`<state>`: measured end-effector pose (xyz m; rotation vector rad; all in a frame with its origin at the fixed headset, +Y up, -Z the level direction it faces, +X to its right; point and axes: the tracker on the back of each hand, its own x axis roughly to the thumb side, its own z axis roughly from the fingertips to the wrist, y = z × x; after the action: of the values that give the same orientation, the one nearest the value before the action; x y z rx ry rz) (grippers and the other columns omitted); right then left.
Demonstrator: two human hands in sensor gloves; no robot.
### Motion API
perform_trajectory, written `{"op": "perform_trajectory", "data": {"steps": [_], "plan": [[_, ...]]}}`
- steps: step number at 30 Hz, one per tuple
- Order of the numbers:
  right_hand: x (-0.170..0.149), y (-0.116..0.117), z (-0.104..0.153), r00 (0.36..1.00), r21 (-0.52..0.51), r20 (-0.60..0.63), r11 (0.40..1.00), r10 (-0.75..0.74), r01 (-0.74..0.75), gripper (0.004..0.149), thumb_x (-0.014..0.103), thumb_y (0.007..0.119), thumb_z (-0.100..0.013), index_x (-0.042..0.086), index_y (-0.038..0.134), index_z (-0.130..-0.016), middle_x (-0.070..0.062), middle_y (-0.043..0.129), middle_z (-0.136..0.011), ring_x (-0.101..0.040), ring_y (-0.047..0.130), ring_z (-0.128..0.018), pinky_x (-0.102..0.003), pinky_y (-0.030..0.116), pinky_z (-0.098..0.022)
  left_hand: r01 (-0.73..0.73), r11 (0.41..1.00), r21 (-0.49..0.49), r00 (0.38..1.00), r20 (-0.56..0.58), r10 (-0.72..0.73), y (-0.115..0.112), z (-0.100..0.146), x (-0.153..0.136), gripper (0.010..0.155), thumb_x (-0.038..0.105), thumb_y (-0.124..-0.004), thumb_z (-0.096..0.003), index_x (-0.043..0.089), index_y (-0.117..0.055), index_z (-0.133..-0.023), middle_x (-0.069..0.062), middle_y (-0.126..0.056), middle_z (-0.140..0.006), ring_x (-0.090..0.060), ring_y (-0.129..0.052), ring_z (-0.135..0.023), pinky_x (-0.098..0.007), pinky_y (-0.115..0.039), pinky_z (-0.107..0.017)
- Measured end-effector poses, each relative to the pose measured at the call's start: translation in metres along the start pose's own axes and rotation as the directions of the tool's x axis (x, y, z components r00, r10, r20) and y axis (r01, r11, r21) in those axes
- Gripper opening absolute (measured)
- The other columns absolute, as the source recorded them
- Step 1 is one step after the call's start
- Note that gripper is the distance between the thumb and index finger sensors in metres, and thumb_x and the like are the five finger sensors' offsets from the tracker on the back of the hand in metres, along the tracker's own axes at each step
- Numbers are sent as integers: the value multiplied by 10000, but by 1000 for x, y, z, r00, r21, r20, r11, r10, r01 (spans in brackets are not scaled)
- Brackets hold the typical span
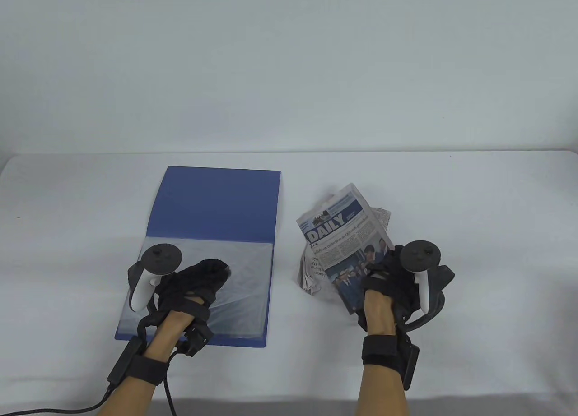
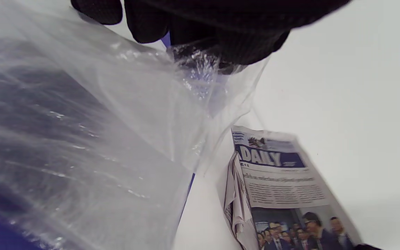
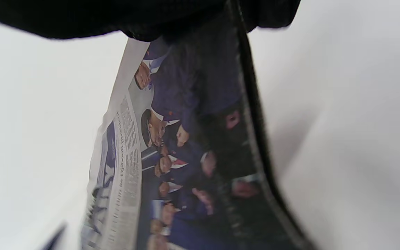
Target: Insert newspapers into folder
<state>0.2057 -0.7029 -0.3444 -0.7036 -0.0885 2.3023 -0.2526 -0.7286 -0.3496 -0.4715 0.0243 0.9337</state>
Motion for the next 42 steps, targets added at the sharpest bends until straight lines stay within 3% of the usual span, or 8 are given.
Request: {"op": "perform_trajectory", "data": {"steps": [3, 5, 9, 13, 17, 24, 35, 42], "plan": [[8, -15, 3, 992, 53, 87, 994, -95, 90, 445, 274, 668, -601, 85, 655, -1003, -243, 666, -935, -325, 922, -669, -538, 717, -547, 9, 1000, -7, 1000, -3, -9, -2, -1, 0, 413, 428, -713, -618, 307, -699, -1013, 41, -667, -1172, -323, -521, -1176, -563, -477, -884], [13, -28, 4, 982, 63, 145, 992, -117, 109, 445, 254, 701, -594, 61, 681, -994, -183, 804, -807, -201, 987, -492, -439, 808, -448, 9, 1000, -5, 1000, -2, -9, -1, 0, 0, 416, 429, -713, -617, 305, -700, -1014, 39, -669, -1172, -322, -523, -1177, -564, -478, -883], [12, -43, 5, 967, 174, 146, 967, -211, 185, 441, 236, 756, -587, 60, 720, -990, -152, 872, -734, -148, 1008, -384, -393, 847, -380, 0, 1000, 7, 1000, 9, 0, 1, 1, 1, 415, 429, -711, -618, 306, -697, -1014, 41, -666, -1173, -325, -525, -1174, -562, -479, -884], [5, -38, 3, 968, 357, 49, 909, -247, 214, 441, 236, 791, -585, 50, 746, -982, -148, 900, -703, -138, 1019, -344, -384, 859, -354, 9, 1000, 11, 1000, 16, -9, 0, 1, 2, 415, 429, -711, -619, 307, -695, -1015, 38, -663, -1173, -323, -521, -1176, -563, -477, -884], [0, -13, -2, 960, 502, -63, 822, -273, 267, 438, 232, 788, -585, 34, 749, -974, -150, 902, -689, -132, 1017, -332, -378, 861, -346, 43, 999, 11, 999, 27, -44, -3, 2, 5, 414, 430, -712, -618, 311, -695, -1014, 41, -659, -1176, -322, -517, -1178, -563, -477, -884], [-13, 27, -3, 945, 618, -258, 717, -201, 322, 446, 227, 769, -588, -9, 736, -964, -155, 901, -666, -113, 1017, -309, -368, 869, -327, 89, 996, 4, 995, 40, -89, -8, 2, 9, 413, 429, -713, -617, 314, -693, -1013, 36, -638, -1189, -324, -504, -1182, -565, -471, -886], [-13, 53, -7, 954, 737, -212, 606, -212, 299, 442, 229, 772, -582, -4, 745, -957, -149, 906, -655, -119, 1016, -300, -376, 865, -331, 233, 969, -82, 972, 40, -230, -21, -1, 15, 410, 425, -719, -614, 310, -700, -1008, 33, -629, -1196, -328, -493, -1186, -570, -464, -887], [-1, 69, -16, 958, 714, -97, 652, -271, 257, 442, 234, 763, -591, 4, 730, -968, -149, 893, -670, -128, 1007, -318, -383, 851, -352, 308, 944, -116, 951, 32, -307, -31, -6, 16, 409, 431, -721, -613, 329, -698, -1009, 40, -608, -1209, -324, -466, -1198, -574, -448, -894]]}}
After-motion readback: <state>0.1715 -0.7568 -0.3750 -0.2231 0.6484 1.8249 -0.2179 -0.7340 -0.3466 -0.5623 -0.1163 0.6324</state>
